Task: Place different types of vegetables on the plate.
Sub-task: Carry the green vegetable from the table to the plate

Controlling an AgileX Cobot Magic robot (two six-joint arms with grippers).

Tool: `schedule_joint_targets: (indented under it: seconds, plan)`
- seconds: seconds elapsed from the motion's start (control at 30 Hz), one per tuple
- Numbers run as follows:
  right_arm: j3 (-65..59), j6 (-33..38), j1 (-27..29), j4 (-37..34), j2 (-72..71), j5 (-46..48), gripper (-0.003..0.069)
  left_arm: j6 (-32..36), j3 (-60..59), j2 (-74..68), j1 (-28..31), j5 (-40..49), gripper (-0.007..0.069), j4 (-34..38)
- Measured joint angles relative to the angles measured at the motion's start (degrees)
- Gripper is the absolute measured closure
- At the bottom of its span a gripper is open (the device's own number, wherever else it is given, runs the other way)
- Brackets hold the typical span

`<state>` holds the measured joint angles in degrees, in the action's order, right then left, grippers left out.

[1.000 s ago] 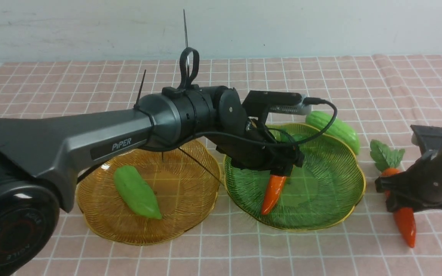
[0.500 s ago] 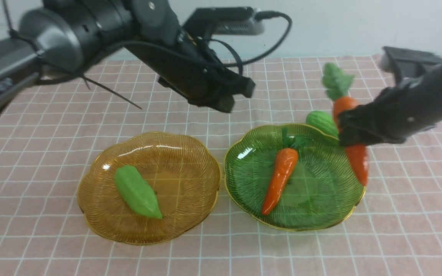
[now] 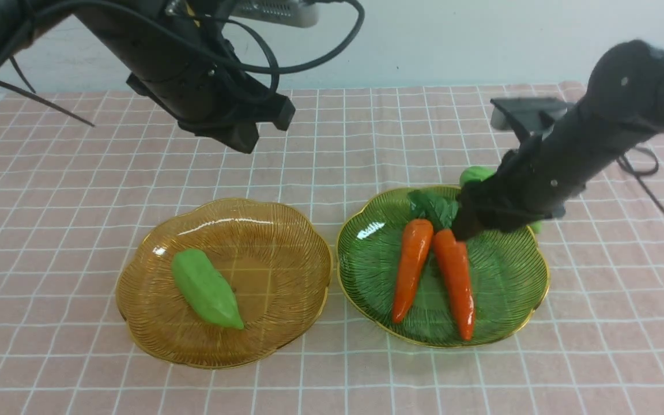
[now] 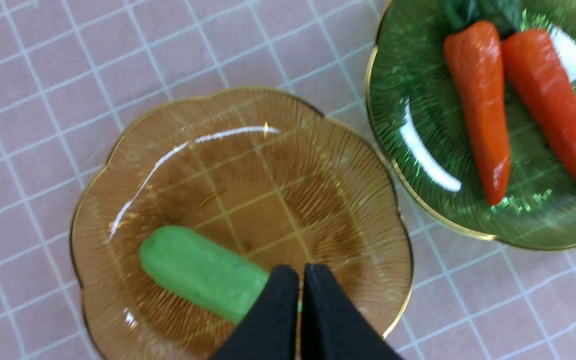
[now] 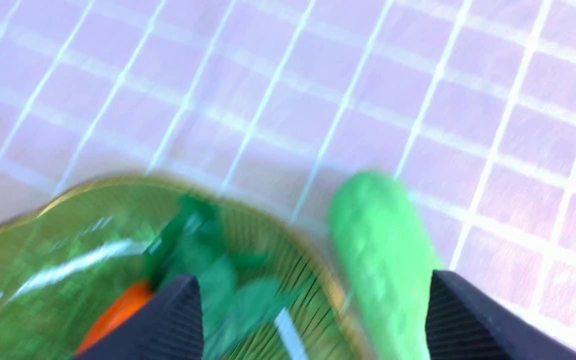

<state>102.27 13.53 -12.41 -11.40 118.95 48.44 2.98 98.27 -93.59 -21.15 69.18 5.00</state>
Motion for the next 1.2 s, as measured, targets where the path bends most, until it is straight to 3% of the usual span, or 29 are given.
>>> schedule_joint_targets:
  seconds: [0.23,0.73,1.2]
  plan:
    - [10.5,-3.1,0.2,4.1,12.3,4.5,0.0114,-2.2,0.0,0.2,0.0,2.3,0.0628,-4.0]
    - [11.1,-10.4,1.6,7.5,15.4,4.0,0.0125,-2.4,0.0,0.2,0.0,2.3,0.0628,-4.2]
    - [11.3,-11.1,3.4,7.3,16.5,7.0,0.0252,-3.0,0.0,0.6,0.0,2.3,0.0628,-5.0]
